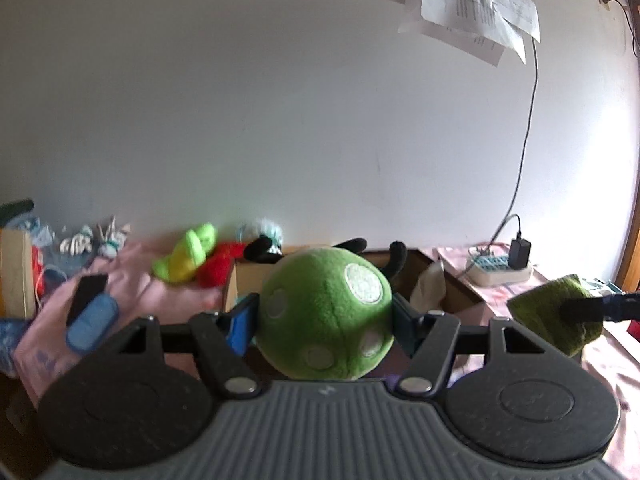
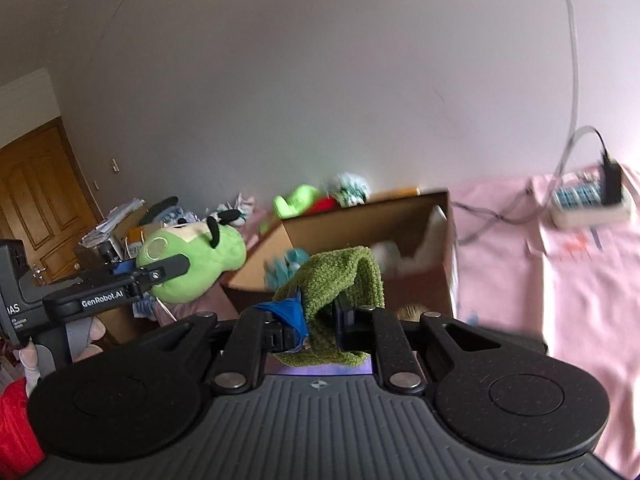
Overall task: Organize soft objects
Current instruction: 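Carry the plush ball and green towel into the brown box and open both tools, then move both empty tools back over the pile of soft items, then lower the left tool onto the pink teddy bear and close it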
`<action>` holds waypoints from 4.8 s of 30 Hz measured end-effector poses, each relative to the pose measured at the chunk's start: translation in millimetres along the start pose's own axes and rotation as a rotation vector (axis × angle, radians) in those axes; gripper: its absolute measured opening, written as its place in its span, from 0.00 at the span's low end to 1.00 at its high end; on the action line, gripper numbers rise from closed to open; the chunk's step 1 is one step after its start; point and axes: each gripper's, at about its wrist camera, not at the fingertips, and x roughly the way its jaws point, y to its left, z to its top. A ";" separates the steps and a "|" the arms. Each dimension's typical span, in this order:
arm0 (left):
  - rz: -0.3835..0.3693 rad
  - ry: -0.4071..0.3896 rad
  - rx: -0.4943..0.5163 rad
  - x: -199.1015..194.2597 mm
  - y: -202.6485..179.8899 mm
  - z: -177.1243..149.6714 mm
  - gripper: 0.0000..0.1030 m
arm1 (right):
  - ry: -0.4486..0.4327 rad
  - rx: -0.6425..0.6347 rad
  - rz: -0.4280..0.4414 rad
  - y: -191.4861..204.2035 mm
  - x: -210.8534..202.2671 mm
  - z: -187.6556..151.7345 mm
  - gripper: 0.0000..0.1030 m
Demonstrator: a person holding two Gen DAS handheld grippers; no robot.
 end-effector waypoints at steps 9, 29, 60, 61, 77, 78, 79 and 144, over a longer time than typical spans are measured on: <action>-0.021 0.021 -0.018 55.8 10.2 29.4 0.65 | 0.007 -0.010 -0.038 -11.9 62.7 52.5 0.00; 0.007 0.226 -0.041 181.7 29.6 11.1 0.66 | 0.215 0.004 -0.321 -62.6 220.6 66.6 0.04; 0.176 0.220 0.044 109.6 -1.0 29.9 0.91 | 0.158 0.134 -0.275 -35.2 131.3 40.5 0.08; 0.185 0.223 0.044 105.2 -2.1 29.4 0.91 | 0.159 0.138 -0.268 -32.7 128.0 38.1 0.08; 0.230 0.247 0.029 47.6 -10.7 17.6 0.91 | 0.154 0.127 -0.215 5.6 79.8 0.0 0.10; 0.231 0.250 0.026 45.0 -11.0 16.7 0.91 | 0.151 0.126 -0.214 7.2 77.3 -2.0 0.10; 0.230 0.252 0.022 43.0 -11.2 15.8 0.91 | 0.148 0.124 -0.215 8.8 75.0 -4.1 0.10; 0.211 0.397 -0.103 -11.4 28.6 -81.2 0.92 | 0.233 0.193 -0.317 10.8 20.8 -95.5 0.15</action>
